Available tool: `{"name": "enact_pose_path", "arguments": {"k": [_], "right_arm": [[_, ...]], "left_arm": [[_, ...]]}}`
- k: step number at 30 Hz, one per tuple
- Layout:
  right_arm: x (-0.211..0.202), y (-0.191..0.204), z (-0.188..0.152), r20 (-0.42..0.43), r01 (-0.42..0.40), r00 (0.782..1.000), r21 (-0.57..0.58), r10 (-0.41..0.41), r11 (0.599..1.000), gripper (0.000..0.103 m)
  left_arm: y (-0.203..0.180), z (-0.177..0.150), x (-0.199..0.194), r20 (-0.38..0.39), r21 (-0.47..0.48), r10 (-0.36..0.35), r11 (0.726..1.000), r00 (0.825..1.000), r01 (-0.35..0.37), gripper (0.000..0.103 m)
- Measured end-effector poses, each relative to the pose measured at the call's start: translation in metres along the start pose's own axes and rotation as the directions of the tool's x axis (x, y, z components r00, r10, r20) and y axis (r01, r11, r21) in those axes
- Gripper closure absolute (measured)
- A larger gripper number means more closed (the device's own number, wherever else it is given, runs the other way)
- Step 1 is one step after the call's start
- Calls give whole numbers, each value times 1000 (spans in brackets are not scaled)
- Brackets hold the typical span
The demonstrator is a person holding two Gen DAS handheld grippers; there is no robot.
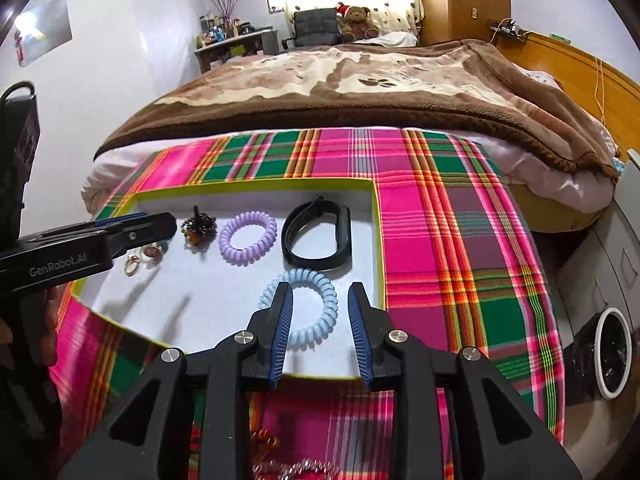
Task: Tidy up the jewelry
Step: 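Carry the beaded bracelet and blue coil into the white box and open both grippers, then move both open grippers back to the jewelry beside the box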
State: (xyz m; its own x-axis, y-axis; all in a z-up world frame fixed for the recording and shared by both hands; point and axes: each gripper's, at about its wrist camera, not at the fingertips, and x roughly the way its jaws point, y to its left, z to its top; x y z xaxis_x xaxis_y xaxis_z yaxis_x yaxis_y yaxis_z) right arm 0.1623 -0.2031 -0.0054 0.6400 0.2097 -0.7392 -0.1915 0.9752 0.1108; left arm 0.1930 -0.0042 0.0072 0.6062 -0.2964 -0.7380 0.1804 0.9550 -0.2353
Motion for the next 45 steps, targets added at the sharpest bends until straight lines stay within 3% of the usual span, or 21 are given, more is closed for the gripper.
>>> {"name": "enact_pose_path", "arguments": {"k": [18,30,35,45], "right_arm": [[-36,-13,-47,-15,-79,997,-9,79,997,73],[-26,-3,-63,-93,-238,970,-145,227,960,73],[-21,-2,-70,-136,-261,961,-178,239,949,61],[-38,4,-89,-187,-292,950,-254,250,922,60]], "left_arm": [[-4,-58,-58,47,-24,-36,999,998,37,54],[1,-95,-73,19,-55,-31,998,999,32,54],[0,-105,-74,5,-66,-31,997,999,32,54],[-1,-111,-73,-2,-77,-37,996,999,36,54]]}}
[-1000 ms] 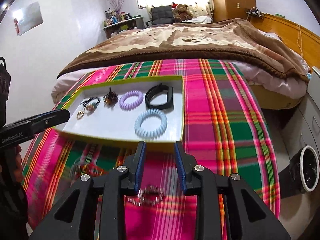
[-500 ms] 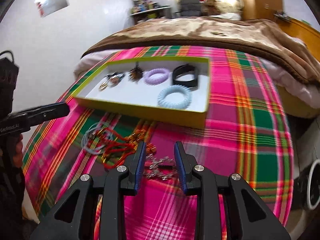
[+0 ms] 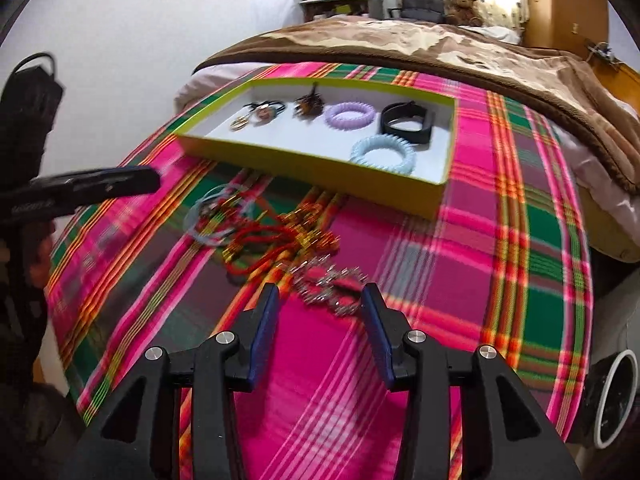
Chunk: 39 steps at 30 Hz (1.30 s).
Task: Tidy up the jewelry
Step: 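Move both open grippers back to the jewelry beside the box, then grasp the silver rhinestone pendant with the right gripper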
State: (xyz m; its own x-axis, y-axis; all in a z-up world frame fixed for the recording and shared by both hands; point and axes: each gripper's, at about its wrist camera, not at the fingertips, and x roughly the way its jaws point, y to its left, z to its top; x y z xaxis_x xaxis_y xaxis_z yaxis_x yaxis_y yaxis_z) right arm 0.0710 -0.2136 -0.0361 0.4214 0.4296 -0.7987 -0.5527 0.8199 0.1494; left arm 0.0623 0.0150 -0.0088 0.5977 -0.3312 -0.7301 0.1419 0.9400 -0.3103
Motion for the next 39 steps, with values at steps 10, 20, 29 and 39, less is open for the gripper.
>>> {"name": "enact_pose_path", "arguments": {"k": [10,20,29,39], "right_arm": [[-4,-3,12,68,31,997,-58,-27,998,59],[18,-3,14,-22,-49,999,-152,46,987,58],[13,12,1,-27,-12,1000,-163,8,987,58],[8,15,-2,12,59,998,-125,-58,990,85]], "left_arm": [[-1,-5,3,-18,-4,-4,1000,1000,4,54],[-5,-7,9,-38,5,-10,1000,999,10,54],[-14,-6,16,-54,23,-10,1000,998,11,54],[-27,-10,13,-57,60,-28,998,998,32,54]]}}
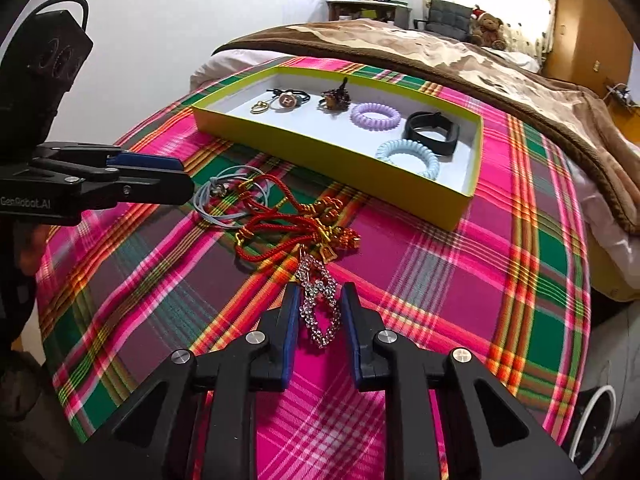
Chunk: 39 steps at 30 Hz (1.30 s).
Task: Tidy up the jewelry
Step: 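Grasp the silver rhinestone pendant with the right gripper, then grasp the red cord tassel with the left gripper while the right holds the pendant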
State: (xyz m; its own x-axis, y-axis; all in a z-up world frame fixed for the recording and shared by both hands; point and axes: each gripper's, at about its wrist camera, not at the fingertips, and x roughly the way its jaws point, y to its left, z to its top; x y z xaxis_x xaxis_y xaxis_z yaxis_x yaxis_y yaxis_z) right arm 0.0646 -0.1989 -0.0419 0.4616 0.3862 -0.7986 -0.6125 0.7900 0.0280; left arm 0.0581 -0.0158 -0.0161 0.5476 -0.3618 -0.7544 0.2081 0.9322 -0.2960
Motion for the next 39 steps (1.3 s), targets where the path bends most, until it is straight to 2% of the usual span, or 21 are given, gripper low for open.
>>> {"name": "enact_pose_path", "arguments": {"k": [4,7,13,17,23,25,29,33,36,39], "right_arm": [[-10,-2,-3,31,49,998,34,-51,998,89],[-18,-9,-6,59,60,996,83,-65,995,92],[-32,-21,-13,89,62,993,144,-75,988,92],[-36,-25,-16,99,64,992,172,-82,983,92],[-40,-30,-19,114,60,990,204,-84,977,92],[-41,-32,-19,116,59,990,212,-85,976,92],[-43,-33,-20,123,56,989,220,-84,974,91],[-42,-32,-20,125,53,989,218,-82,974,91],[-43,-33,-20,133,47,988,222,-78,974,91],[-43,-33,-20,136,43,988,222,-74,974,91]], "left_arm": [[-7,-1,0,-1,37,9,999,1000,-9,54],[-13,0,2,-4,55,8,998,1000,-7,54],[-30,14,8,10,116,10,993,1000,-11,54],[-41,23,14,27,166,56,984,998,-60,54],[-55,34,25,13,215,35,976,999,-37,54],[-59,36,34,-17,225,24,974,1000,-19,54],[-63,37,48,-41,239,59,970,997,-47,54],[-64,35,54,-45,248,83,966,996,-69,64],[-61,36,58,-58,239,112,966,992,-95,77],[-57,34,63,-82,233,102,969,991,-80,77]]}}
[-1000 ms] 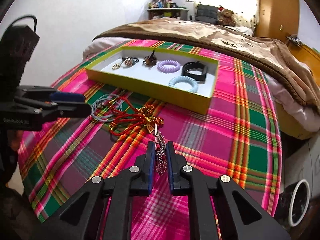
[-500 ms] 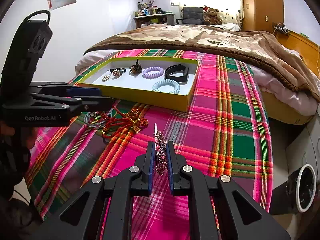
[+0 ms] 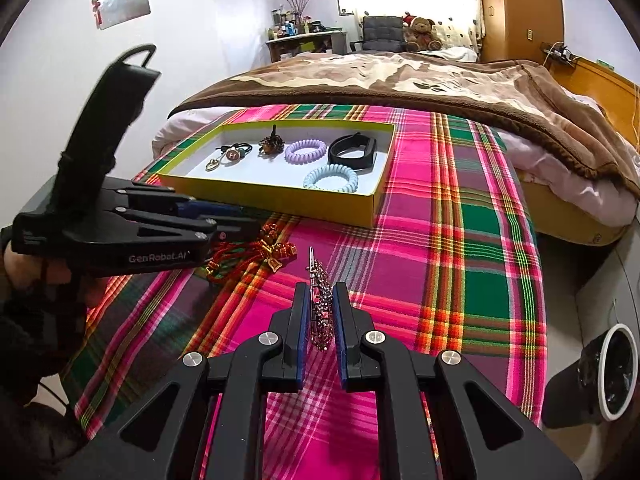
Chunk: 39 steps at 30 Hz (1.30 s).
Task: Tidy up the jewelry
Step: 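Grasp the red cord tassel with the left gripper while the right holds the pendant, then carry the red tassel and silver pendant into the box and open both grippers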
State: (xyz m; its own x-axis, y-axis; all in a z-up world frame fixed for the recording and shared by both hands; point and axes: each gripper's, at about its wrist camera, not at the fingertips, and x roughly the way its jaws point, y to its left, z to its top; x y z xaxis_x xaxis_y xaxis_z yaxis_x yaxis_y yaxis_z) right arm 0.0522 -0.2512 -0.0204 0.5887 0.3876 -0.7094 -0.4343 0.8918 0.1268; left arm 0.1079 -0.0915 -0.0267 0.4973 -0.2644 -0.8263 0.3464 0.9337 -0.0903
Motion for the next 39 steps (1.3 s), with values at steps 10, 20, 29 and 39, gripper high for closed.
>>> {"name": "enact_pose_path", "arguments": {"k": [10,20,29,39], "right_arm": [[0,0,0,2,-2,1000,1,2,1000,91],[-2,1,1,7,9,1000,0,-9,1000,91],[-8,5,4,23,16,1000,4,-16,1000,91],[-14,11,10,40,23,999,-3,-23,1000,91]], "left_arm": [[-3,2,4,-9,10,-22,1000,1000,22,77],[-9,1,0,4,33,-34,999,999,34,98],[7,6,-22,74,-25,-53,998,996,55,98],[18,8,-39,126,-56,-14,998,992,22,97]]}}
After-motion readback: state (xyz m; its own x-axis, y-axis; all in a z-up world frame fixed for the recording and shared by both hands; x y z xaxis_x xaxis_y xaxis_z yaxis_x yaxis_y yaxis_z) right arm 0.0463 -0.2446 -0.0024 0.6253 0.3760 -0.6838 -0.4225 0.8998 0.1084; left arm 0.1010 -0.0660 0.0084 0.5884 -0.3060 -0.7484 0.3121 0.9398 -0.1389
